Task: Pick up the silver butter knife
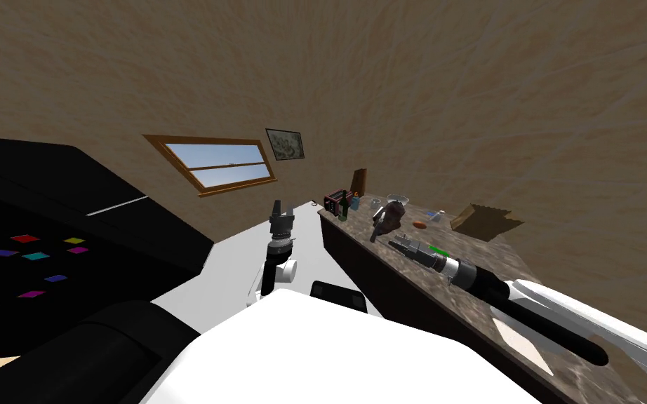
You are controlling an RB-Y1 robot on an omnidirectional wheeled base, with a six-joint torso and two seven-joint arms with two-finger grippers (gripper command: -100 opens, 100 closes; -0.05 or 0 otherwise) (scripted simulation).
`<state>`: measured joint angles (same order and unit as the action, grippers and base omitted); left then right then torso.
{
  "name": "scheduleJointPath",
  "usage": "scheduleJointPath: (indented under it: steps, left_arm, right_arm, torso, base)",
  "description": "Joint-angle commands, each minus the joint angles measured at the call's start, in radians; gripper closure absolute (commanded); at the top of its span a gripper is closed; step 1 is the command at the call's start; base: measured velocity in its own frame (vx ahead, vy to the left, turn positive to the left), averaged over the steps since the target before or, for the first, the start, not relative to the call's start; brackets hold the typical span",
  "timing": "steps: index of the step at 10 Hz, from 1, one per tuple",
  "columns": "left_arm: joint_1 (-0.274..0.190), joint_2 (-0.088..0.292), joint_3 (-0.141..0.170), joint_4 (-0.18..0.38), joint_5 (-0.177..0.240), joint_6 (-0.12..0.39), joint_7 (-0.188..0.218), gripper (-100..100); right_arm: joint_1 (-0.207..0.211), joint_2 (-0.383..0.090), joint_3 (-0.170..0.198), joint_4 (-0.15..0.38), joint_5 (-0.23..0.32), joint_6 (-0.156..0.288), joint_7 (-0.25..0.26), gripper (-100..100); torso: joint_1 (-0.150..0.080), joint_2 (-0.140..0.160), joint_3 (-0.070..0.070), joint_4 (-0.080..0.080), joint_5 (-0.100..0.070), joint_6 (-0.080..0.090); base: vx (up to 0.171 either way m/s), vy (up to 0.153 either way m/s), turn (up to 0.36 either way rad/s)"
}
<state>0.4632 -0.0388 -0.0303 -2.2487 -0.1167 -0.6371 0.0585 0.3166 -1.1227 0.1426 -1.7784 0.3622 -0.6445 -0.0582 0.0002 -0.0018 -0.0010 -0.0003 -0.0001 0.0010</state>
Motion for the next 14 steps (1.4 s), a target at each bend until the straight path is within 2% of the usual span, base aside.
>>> scheduleJointPath:
  steps: [1, 2, 3, 4, 5, 7, 8, 10, 11, 13, 14]
  left_arm:
    - [0.000, 0.000, 0.000, 0.000, 0.000, 0.000, 0.000, 0]
    - [0.000, 0.000, 0.000, 0.000, 0.000, 0.000, 0.000, 0]
    - [0.000, 0.000, 0.000, 0.000, 0.000, 0.000, 0.000, 0]
    - [0.000, 0.000, 0.000, 0.000, 0.000, 0.000, 0.000, 0]
    - [0.000, 0.000, 0.000, 0.000, 0.000, 0.000, 0.000, 0]
    - [0.000, 0.000, 0.000, 0.000, 0.000, 0.000, 0.000, 0]
    - [0.000, 0.000, 0.000, 0.000, 0.000, 0.000, 0.000, 0]
    - [0.000, 0.000, 0.000, 0.000, 0.000, 0.000, 0.000, 0]
    - [0.000, 0.000, 0.000, 0.000, 0.000, 0.000, 0.000, 0]
    - [0.000, 0.000, 0.000, 0.000, 0.000, 0.000, 0.000, 0]
    - [0.000, 0.000, 0.000, 0.000, 0.000, 0.000, 0.000, 0]
  right_arm:
    - [-0.009, -0.050, 0.033, 0.050, 0.022, -0.012, 0.007, -100]
    - [-0.011, -0.079, 0.060, 0.082, 0.040, -0.022, 0.013, -100]
    - [-0.011, -0.101, 0.060, 0.097, 0.040, -0.022, 0.013, -100]
    - [-0.013, -0.129, 0.088, 0.140, 0.058, -0.033, 0.020, -100]
    - [-0.013, -0.145, 0.088, 0.140, 0.058, -0.033, 0.020, -100]
    - [-0.014, -0.211, 0.145, 0.226, 0.093, -0.052, 0.036, -100]
    - [-0.014, -0.227, 0.145, 0.226, 0.093, -0.052, 0.036, -100]
    - [-0.014, -0.293, 0.202, 0.307, 0.127, -0.070, 0.052, -100]
    - [-0.014, -0.300, 0.202, 0.307, 0.127, -0.070, 0.052, -100]
    - [-0.011, -0.363, 0.256, 0.373, 0.158, -0.086, 0.069, -100]
    - [-0.011, -0.364, 0.256, 0.383, 0.158, -0.086, 0.069, -100]
  torso:
    - [0.000, 0.000, 0.000, 0.000, 0.000, 0.000]
    - [0.000, 0.000, 0.000, 0.000, 0.000, -0.001]
    - [0.001, -0.001, -0.001, 0.000, 0.000, -0.001]
    - [0.001, -0.001, 0.000, 0.000, 0.000, 0.000]
    - [0.001, -0.001, 0.000, 0.000, 0.000, 0.000]
    - [0.001, 0.000, 0.000, 0.000, 0.000, 0.000]
    - [0.002, -0.001, -0.001, 0.000, 0.001, -0.001]
    - [0.002, 0.000, 0.000, 0.000, 0.000, 0.000]
    - [0.003, 0.000, 0.000, 0.000, 0.000, 0.000]
    - [0.002, -0.001, 0.000, 0.000, 0.000, 0.000]
    - [0.003, -0.001, -0.001, 0.000, 0.001, 0.000]
  base:
    - [0.007, 0.013, 0.162]
    - [0.011, 0.020, 0.254]
    - [0.010, 0.012, 0.115]
    - [0.010, 0.021, 0.180]
    - [0.009, 0.017, 0.087]
    - [0.013, 0.034, 0.201]
    - [0.013, 0.026, 0.090]
    - [0.013, 0.041, 0.177]
    - [0.012, 0.034, 0.086]
    - [0.019, 0.043, 0.192]
    - [0.020, 0.026, 0.068]
